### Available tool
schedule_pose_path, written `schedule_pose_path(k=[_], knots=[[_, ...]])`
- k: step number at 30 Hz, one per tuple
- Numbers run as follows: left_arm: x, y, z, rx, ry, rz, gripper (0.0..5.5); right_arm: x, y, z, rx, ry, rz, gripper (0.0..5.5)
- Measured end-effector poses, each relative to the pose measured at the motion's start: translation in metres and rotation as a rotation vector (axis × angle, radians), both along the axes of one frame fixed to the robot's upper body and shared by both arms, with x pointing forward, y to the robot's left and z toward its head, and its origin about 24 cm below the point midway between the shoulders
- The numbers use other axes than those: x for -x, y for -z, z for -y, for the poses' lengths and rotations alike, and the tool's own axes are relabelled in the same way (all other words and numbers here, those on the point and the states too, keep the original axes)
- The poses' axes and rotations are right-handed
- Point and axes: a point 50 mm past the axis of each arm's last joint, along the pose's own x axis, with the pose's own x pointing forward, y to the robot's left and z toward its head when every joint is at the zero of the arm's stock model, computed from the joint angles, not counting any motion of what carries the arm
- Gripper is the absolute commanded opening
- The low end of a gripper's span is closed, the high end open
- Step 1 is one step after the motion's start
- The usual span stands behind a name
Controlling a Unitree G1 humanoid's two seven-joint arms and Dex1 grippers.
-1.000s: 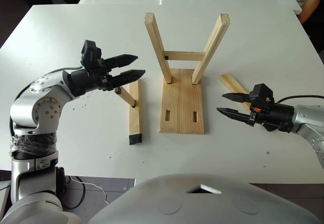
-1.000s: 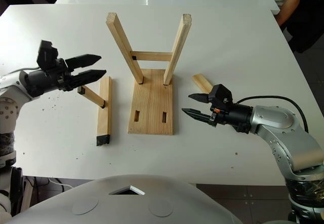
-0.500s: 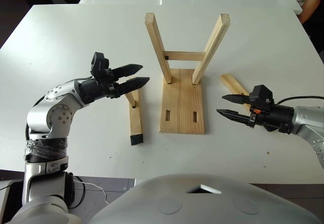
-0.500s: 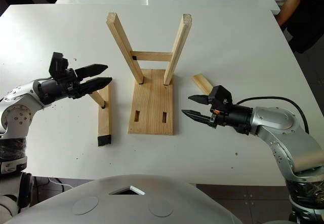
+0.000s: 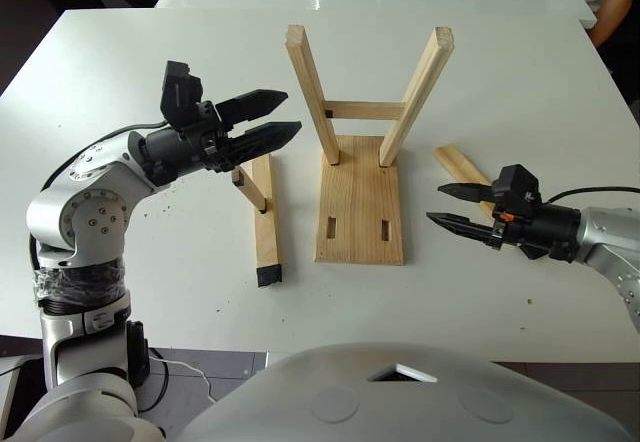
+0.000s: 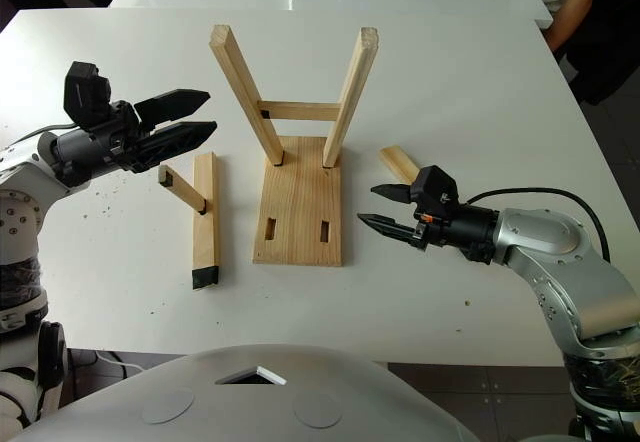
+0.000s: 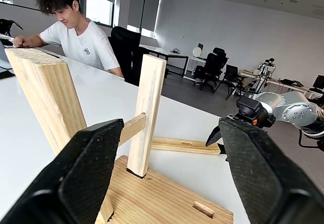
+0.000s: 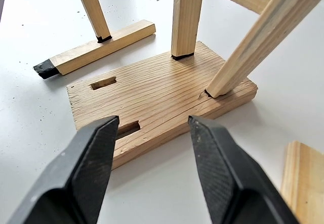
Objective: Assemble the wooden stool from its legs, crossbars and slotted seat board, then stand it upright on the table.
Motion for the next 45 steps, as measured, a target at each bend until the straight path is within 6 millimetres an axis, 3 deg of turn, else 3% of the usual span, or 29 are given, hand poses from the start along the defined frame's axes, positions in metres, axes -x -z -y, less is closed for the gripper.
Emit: schedule_pose_path(k=[27, 36, 38, 40, 42, 45], knots=[[-0.005, -0.019, 0.001, 0.03, 0.006, 0.07, 3.5, -0.001, 0.001, 0.0, -0.008, 0.001, -0.003, 2.54], [-0.006, -0.039, -0.003, 0.039, -0.006, 0.135, 3.5, -0.001, 0.002, 0.001, -0.009, -0.007, -0.01, 2.54], [-0.007, -0.032, -0.001, 0.013, -0.013, 0.129, 3.5, -0.001, 0.002, 0.001, -0.009, -0.008, -0.01, 2.54], [-0.007, -0.008, 0.001, -0.018, -0.026, 0.063, 3.5, -0.001, 0.002, 0.001, -0.009, -0.01, -0.012, 2.54], [-0.005, 0.033, 0.003, -0.058, -0.048, -0.05, 3.5, -0.001, 0.002, 0.001, -0.01, -0.013, -0.014, 2.54], [-0.006, 0.04, 0.002, -0.046, -0.06, -0.002, 3.5, -0.001, 0.002, 0.002, -0.01, -0.018, -0.02, 2.54]])
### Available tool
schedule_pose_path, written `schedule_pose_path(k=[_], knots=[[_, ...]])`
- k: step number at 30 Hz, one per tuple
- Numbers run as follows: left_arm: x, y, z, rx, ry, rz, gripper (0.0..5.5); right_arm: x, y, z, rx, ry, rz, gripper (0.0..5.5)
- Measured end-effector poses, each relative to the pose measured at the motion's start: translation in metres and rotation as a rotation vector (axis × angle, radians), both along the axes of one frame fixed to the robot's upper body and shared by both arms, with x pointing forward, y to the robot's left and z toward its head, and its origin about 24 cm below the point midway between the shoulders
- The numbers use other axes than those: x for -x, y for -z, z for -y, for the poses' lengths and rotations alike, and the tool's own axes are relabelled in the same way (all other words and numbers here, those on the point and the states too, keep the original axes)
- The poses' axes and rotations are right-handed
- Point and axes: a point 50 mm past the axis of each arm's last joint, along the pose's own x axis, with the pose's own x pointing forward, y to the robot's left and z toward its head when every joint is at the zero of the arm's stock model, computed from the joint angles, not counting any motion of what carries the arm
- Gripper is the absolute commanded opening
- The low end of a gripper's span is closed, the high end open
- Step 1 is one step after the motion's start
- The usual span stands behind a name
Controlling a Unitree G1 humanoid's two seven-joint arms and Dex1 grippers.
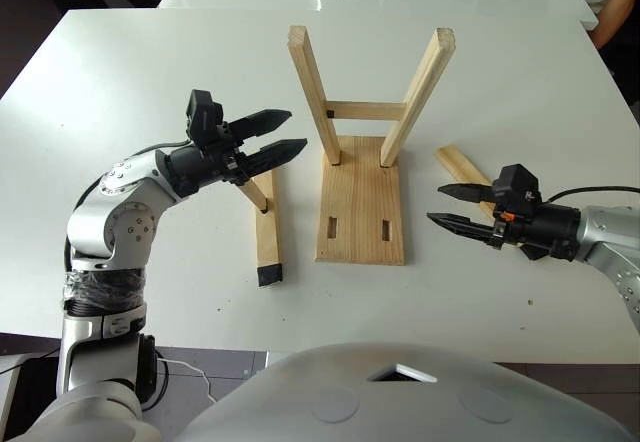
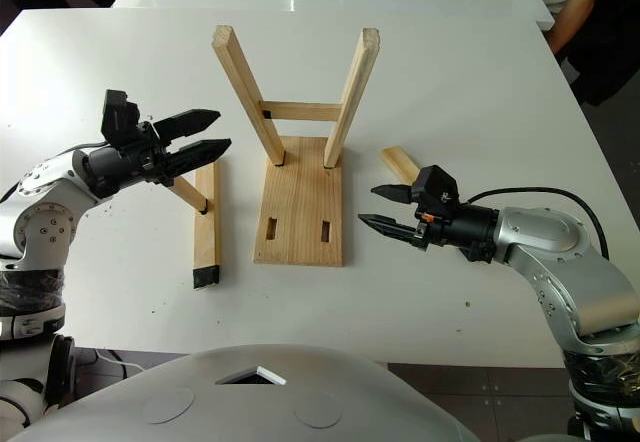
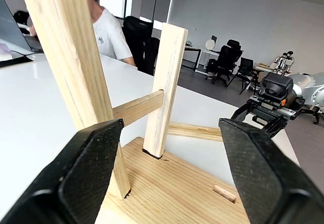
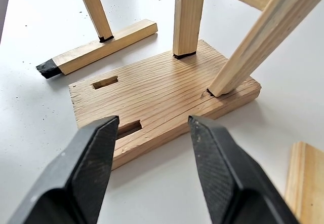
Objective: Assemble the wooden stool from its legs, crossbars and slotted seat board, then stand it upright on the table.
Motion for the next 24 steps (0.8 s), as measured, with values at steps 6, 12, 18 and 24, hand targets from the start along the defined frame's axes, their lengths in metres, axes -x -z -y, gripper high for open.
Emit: schedule_pose_path(k=[6, 12, 18, 24], knots=[[-0.004, -0.008, 0.005, 0.069, -0.008, -0.026, 3.5, -0.001, -0.001, 0.0, 0.0, 0.001, 0.003, 2.54], [0.01, -0.074, 0.023, 0.133, 0.087, 0.157, 3.5, 0.0, -0.001, -0.001, -0.001, 0.012, 0.011, 2.54], [0.044, -0.056, 0.044, -0.18, 0.196, 0.136, 3.5, 0.002, -0.001, -0.001, -0.003, 0.031, 0.018, 2.54], [0.108, 0.034, 0.03, -0.424, 0.245, -0.183, 3.5, 0.01, 0.003, 0.003, 0.005, 0.067, -0.001, 2.54]])
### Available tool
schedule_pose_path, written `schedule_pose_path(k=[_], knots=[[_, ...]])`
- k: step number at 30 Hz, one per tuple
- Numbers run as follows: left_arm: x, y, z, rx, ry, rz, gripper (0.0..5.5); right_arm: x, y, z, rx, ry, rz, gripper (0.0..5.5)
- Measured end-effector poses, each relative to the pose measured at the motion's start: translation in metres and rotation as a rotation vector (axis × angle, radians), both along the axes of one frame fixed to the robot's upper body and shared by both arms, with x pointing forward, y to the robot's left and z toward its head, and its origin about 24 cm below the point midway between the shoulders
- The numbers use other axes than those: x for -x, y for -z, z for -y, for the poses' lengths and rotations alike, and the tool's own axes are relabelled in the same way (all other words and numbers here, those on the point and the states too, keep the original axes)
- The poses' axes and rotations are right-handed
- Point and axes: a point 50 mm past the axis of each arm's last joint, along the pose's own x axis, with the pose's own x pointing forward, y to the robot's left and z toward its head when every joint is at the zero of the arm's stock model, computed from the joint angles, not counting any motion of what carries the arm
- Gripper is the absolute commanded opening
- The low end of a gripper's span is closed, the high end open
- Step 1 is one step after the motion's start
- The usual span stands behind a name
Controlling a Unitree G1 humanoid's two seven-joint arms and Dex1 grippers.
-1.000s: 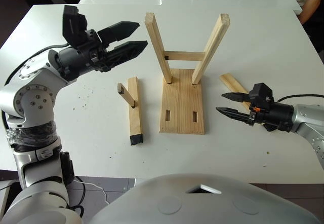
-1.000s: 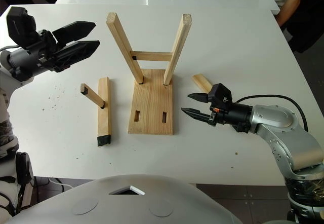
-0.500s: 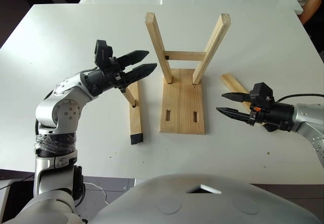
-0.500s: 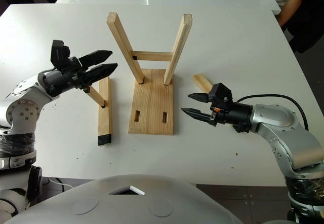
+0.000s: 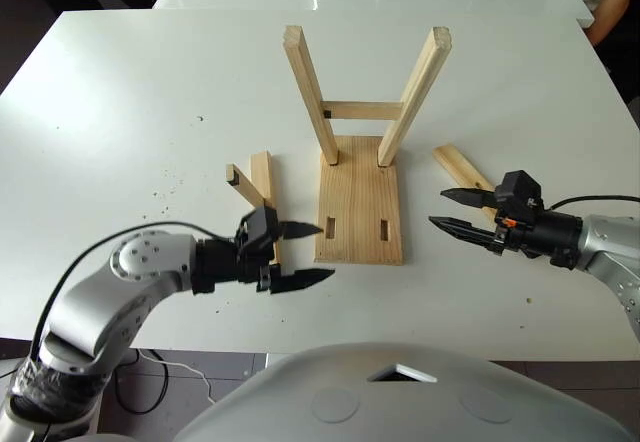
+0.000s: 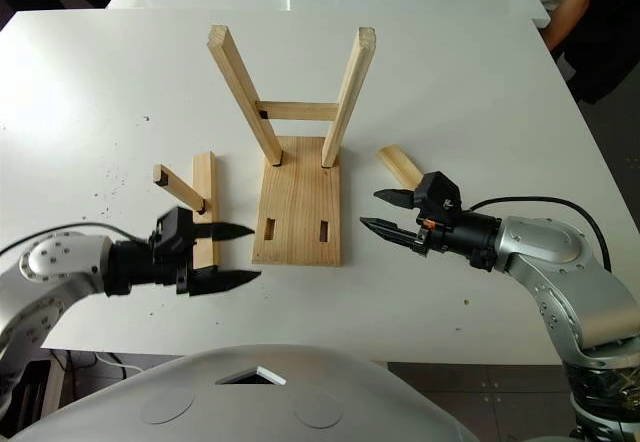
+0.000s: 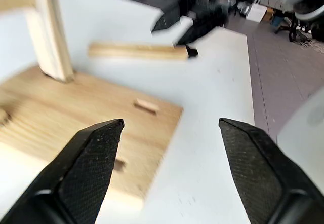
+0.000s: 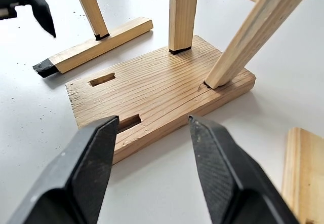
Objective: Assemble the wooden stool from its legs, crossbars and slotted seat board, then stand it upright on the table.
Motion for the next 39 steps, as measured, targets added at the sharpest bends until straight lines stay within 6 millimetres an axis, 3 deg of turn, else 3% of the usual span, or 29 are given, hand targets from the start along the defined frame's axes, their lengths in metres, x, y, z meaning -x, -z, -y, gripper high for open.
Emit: schedule_pose_path(k=[8, 13, 31, 35, 39], knots=[[0.006, 0.026, -0.015, -0.128, 0.025, 0.028, 3.5, 0.003, -0.001, -0.005, -0.015, 0.017, 0.02, 2.54], [0.006, 0.031, -0.029, -0.205, 0.076, 0.035, 3.5, 0.005, 0.002, -0.005, -0.018, 0.045, 0.016, 2.54], [-0.032, 0.013, -0.105, -0.453, 0.008, 0.108, 3.5, 0.013, 0.009, -0.008, -0.015, 0.09, 0.028, 2.54], [-0.04, 0.0, -0.104, -0.408, -0.061, 0.103, 3.5, 0.015, 0.01, -0.007, -0.013, 0.097, 0.019, 2.54], [-0.035, -0.009, -0.084, -0.257, -0.11, 0.004, 3.68, 0.018, 0.009, -0.007, -0.008, 0.107, 0.023, 2.54]])
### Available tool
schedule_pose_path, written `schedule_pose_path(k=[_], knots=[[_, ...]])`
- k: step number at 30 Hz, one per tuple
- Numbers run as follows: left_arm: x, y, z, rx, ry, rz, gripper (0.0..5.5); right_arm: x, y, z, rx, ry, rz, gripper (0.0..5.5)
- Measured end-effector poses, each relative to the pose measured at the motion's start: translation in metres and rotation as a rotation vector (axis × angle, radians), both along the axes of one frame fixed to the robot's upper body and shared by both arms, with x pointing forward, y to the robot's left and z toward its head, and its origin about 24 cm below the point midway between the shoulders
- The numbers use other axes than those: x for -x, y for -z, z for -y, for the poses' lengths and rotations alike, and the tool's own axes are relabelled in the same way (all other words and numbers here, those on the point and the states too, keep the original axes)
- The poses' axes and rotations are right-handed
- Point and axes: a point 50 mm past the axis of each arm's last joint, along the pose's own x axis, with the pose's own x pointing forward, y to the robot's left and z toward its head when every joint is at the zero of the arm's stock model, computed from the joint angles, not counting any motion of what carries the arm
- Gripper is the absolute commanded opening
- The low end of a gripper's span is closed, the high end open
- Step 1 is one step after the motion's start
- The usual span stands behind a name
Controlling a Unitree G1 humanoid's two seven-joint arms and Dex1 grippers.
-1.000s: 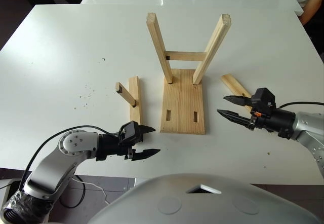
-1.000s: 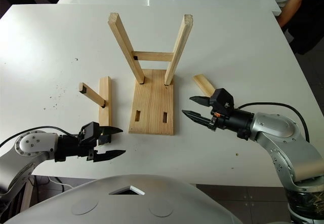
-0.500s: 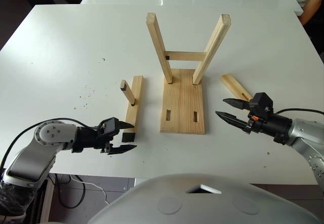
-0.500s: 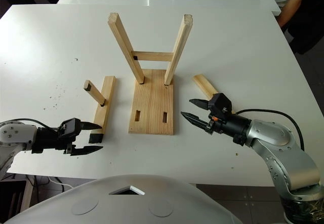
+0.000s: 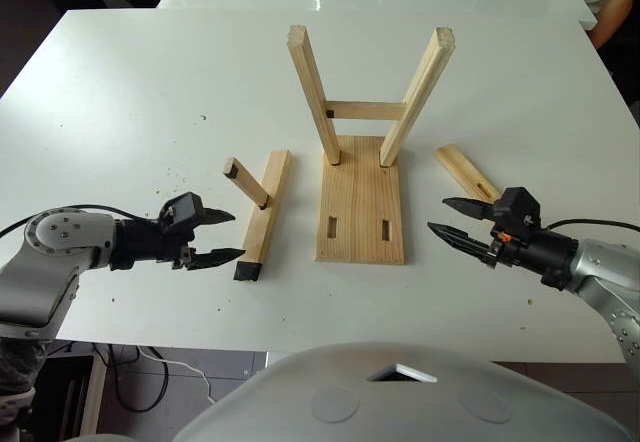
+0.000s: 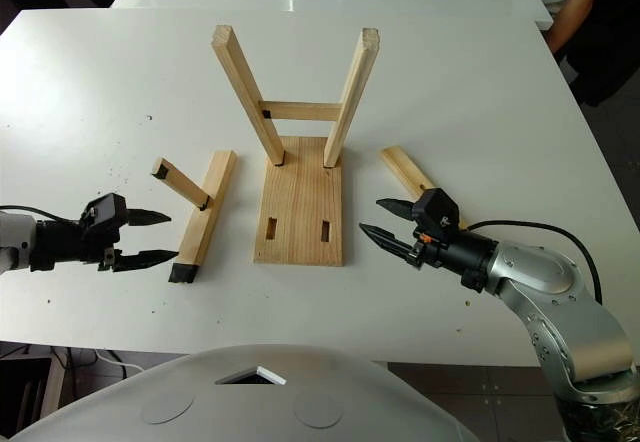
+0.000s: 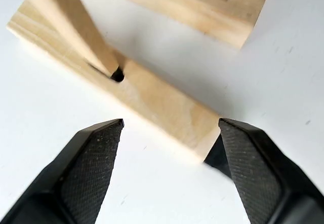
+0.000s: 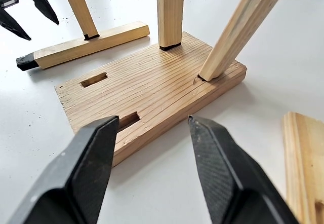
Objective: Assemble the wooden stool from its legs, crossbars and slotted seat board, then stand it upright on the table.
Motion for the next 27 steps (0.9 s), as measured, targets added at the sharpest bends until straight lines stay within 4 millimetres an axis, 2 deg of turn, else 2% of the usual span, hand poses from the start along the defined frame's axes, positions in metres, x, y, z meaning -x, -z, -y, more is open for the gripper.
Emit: schedule_pose_path(k=[3, 6, 9, 12, 16, 20, 27], knots=[[0.001, -0.009, 0.001, 0.082, -0.084, -0.068, 4.04, 0.005, 0.001, -0.001, 0.0, 0.009, -0.007, 2.54], [-0.002, -0.013, -0.001, 0.054, -0.191, -0.089, 4.52, 0.01, 0.0, 0.002, 0.001, 0.055, -0.002, 2.54], [-0.001, -0.012, 0.004, -0.002, -0.264, -0.107, 4.52, 0.017, -0.002, 0.002, -0.005, 0.095, 0.009, 2.54], [0.007, -0.013, 0.019, 0.003, -0.235, -0.13, 4.52, 0.019, -0.002, 0.002, -0.017, 0.137, 0.021, 2.54], [0.013, -0.002, 0.024, -0.051, -0.275, -0.152, 4.52, 0.021, -0.004, -0.002, -0.021, 0.145, 0.035, 2.54], [0.011, 0.005, 0.025, -0.088, -0.332, -0.118, 4.52, 0.021, -0.005, -0.003, -0.028, 0.154, 0.043, 2.54], [0.013, 0.012, 0.033, -0.076, -0.382, -0.12, 4.52, 0.021, -0.004, -0.004, -0.031, 0.162, 0.045, 2.54]])
